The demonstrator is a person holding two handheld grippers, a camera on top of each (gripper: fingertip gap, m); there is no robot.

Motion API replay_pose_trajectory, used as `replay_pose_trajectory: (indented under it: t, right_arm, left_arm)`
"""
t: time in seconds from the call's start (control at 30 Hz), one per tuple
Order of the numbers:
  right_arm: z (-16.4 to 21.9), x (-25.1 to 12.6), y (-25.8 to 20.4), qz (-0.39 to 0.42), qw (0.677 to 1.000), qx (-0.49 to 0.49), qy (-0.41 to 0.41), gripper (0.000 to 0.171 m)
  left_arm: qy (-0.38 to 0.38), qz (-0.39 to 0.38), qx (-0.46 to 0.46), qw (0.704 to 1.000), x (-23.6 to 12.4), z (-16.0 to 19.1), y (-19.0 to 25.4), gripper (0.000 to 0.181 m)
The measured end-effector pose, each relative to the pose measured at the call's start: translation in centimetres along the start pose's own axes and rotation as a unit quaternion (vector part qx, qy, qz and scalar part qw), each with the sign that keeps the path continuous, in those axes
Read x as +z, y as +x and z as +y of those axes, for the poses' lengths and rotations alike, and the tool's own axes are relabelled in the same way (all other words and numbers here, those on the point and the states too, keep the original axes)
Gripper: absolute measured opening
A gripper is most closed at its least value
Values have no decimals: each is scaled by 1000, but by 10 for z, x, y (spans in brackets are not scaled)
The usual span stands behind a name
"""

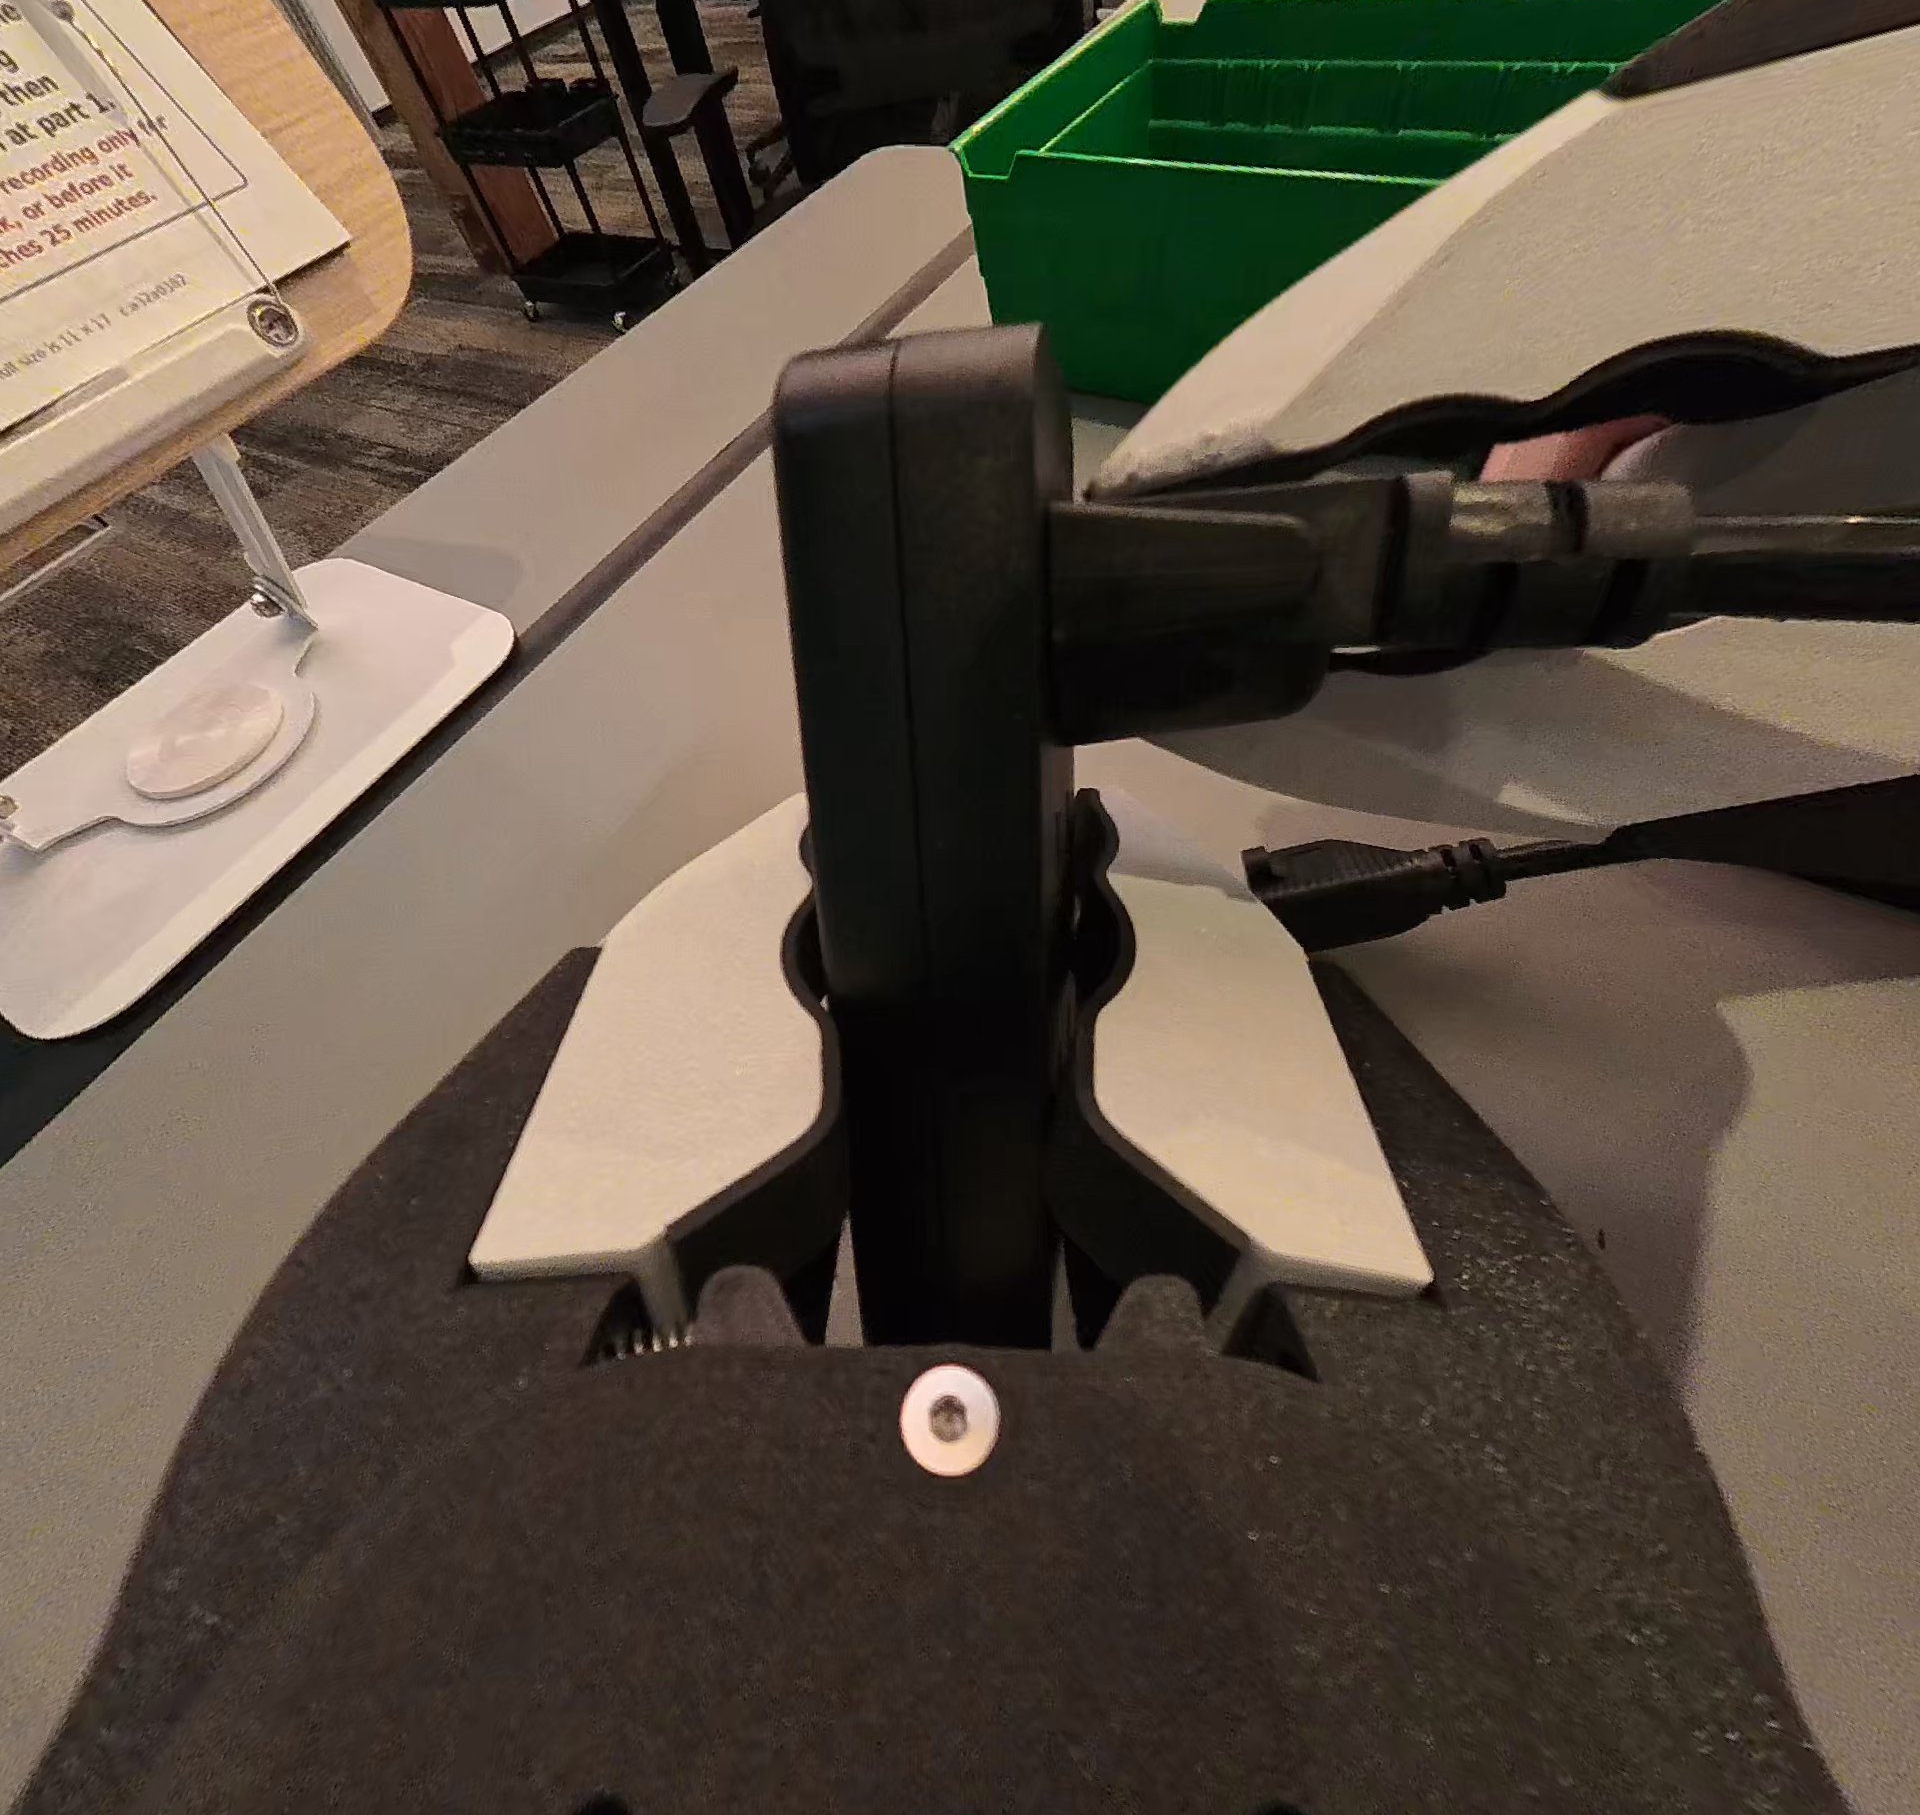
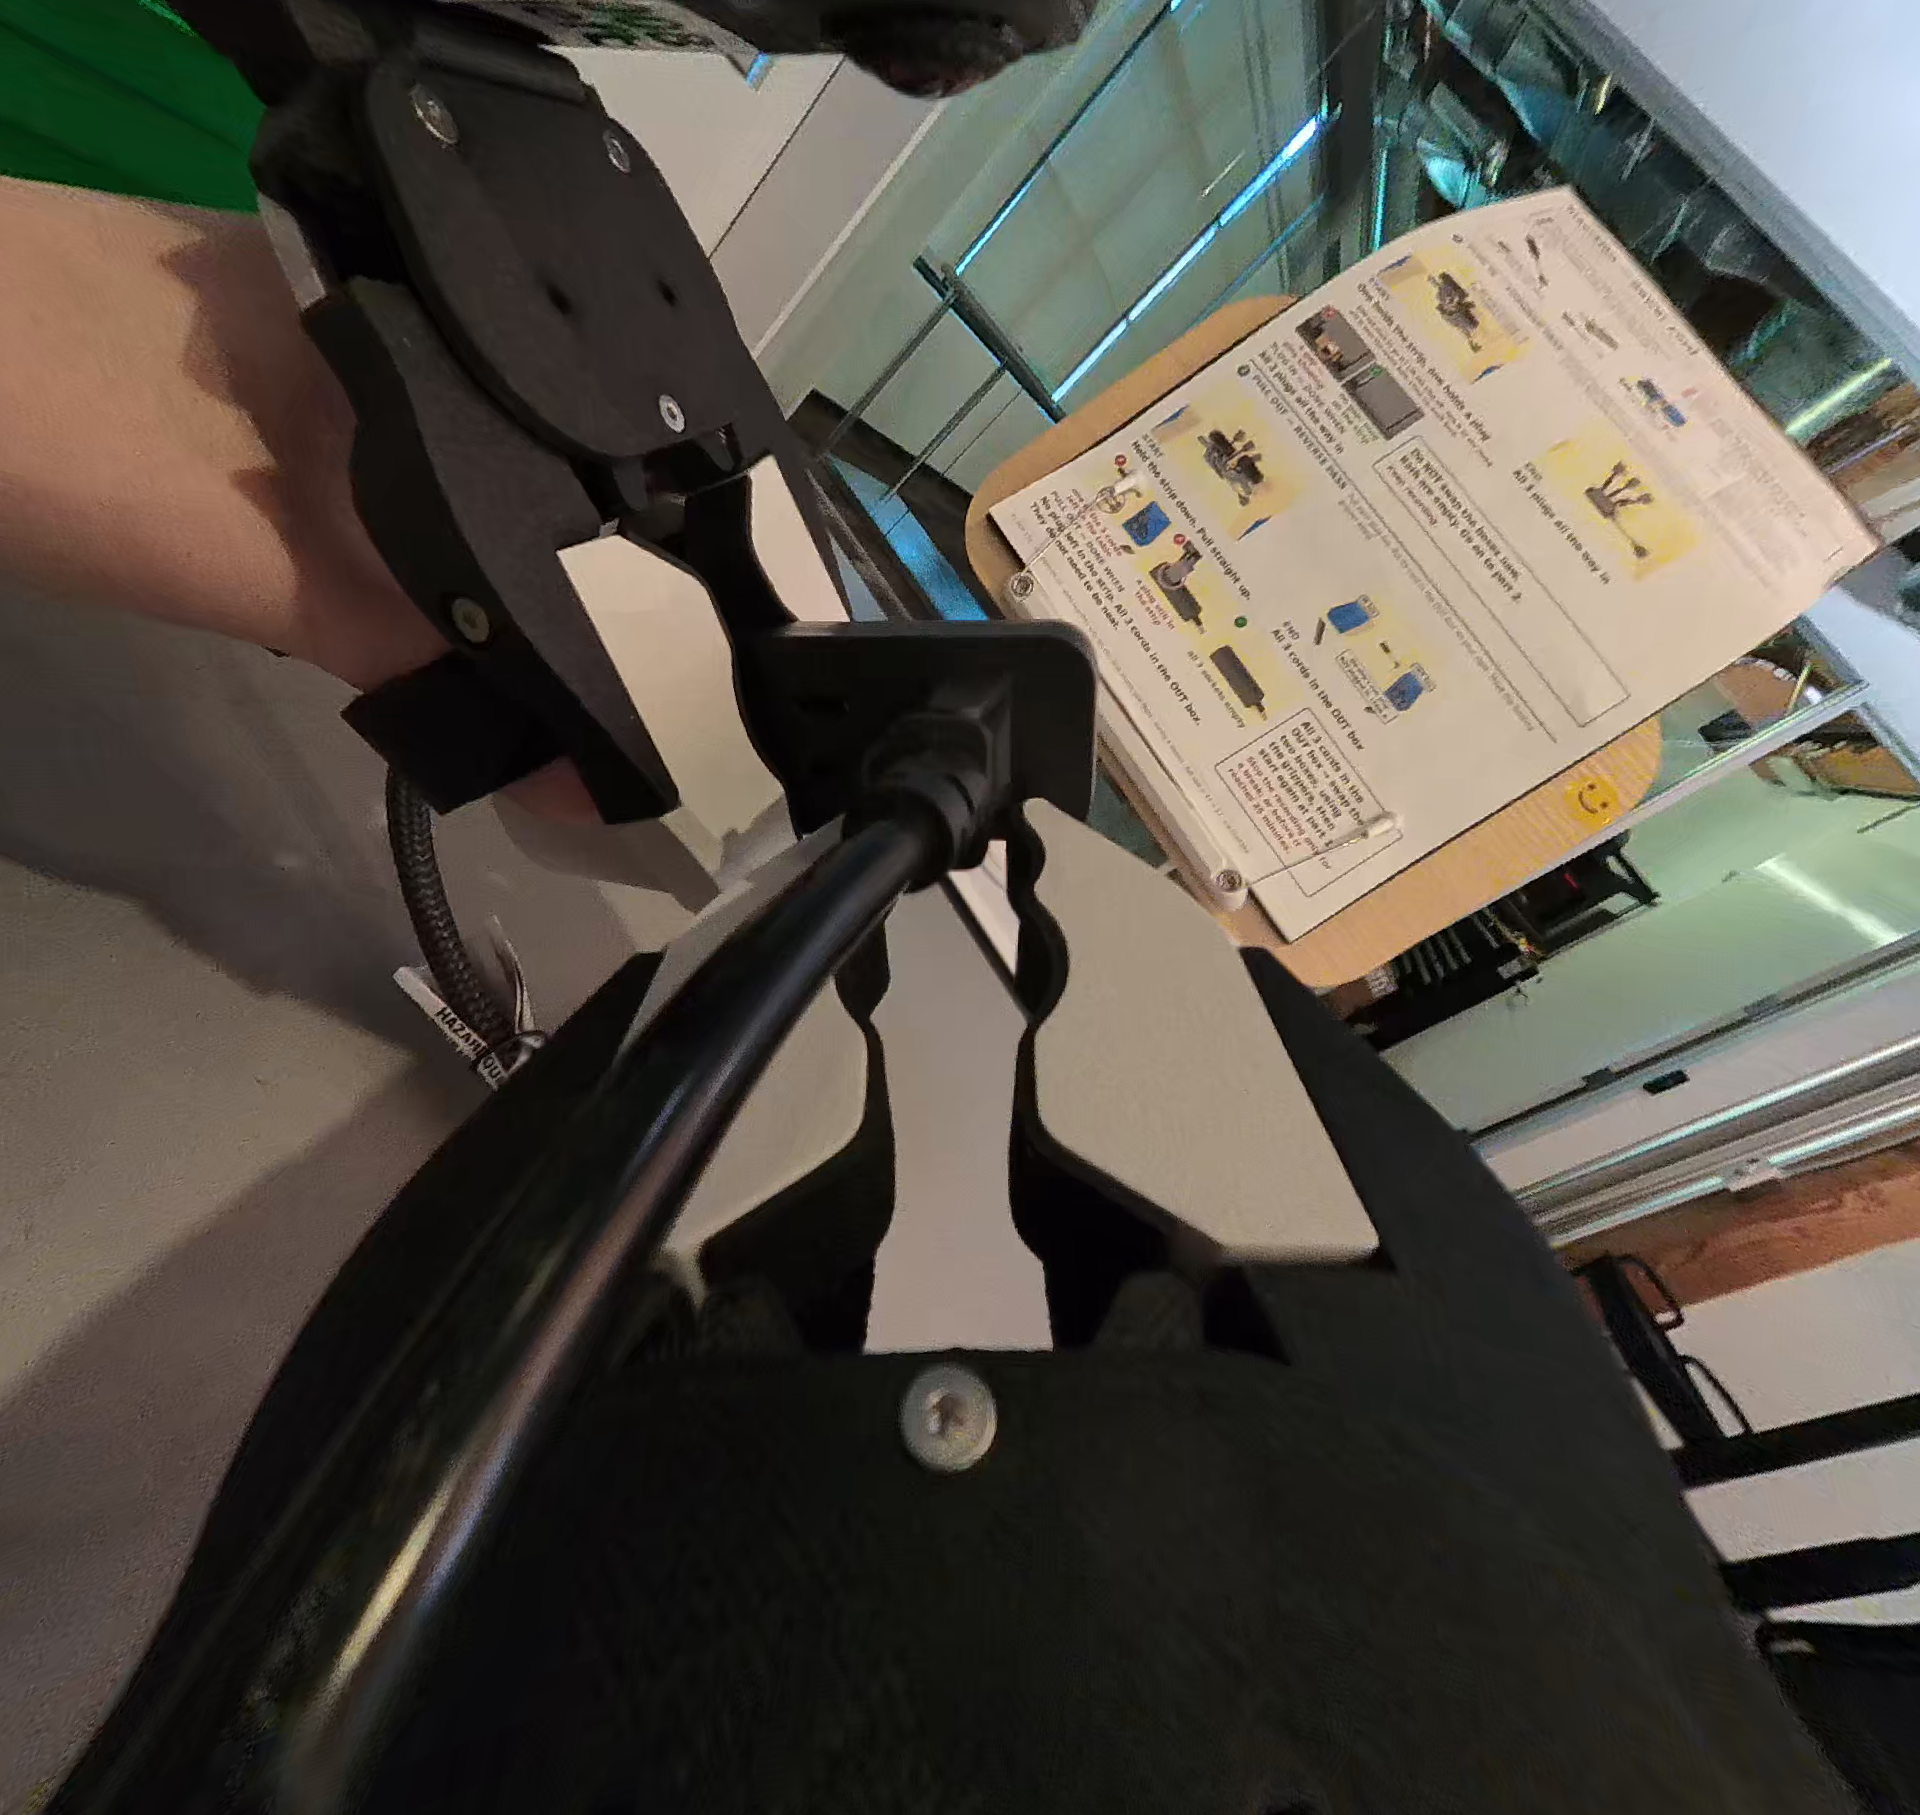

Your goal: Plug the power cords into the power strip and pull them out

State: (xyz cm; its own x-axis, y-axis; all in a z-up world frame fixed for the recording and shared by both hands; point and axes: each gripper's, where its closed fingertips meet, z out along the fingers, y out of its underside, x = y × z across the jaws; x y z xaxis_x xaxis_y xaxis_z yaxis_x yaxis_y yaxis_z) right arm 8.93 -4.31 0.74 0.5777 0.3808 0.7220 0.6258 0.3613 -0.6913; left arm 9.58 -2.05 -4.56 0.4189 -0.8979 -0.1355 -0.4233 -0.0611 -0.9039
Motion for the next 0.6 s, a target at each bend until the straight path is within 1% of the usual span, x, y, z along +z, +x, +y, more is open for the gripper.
replay_pose_trajectory:
  t: [0.17,0.3,0.4,0.47,0.6]
  right_arm:
    - [-3,-2,0,13,999,-39,21,20]
    - [-12,-5,-5,-2,998,-32,46,25]
    - [-5,1,-3,15,999,-30,14,26]
    - [-4,3,-1,19,1000,-21,11,25]
    - [-11,1,3,22,999,-6,40,24]
  left_arm:
    - [-3,2,3,1000,-1,0,1,44]
    - [-12,7,0,1000,2,3,3,43]
    - [-12,-2,3,1000,2,3,3,44]
    - [-13,-1,-5,1000,3,2,3,44]
    - [-1,4,-31,1000,1,-4,4,44]
